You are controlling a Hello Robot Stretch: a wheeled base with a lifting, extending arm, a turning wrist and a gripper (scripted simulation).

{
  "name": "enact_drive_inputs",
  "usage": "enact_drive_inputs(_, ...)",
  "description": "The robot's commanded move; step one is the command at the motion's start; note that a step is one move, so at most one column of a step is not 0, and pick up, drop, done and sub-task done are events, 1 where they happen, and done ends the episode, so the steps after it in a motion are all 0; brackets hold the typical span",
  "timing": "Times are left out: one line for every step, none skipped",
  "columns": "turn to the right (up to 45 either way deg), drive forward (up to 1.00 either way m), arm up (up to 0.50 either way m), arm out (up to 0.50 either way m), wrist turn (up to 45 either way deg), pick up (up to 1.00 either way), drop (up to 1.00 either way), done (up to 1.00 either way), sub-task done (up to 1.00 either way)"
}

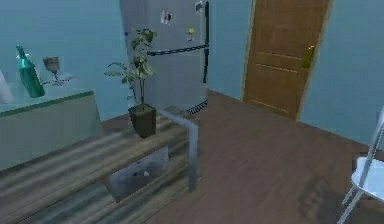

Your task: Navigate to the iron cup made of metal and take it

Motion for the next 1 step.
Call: enact_drive_inputs(15.0, 0.0, 0.0, 0.0, 0.0, 0.0, 0.0, 0.0, 0.0)
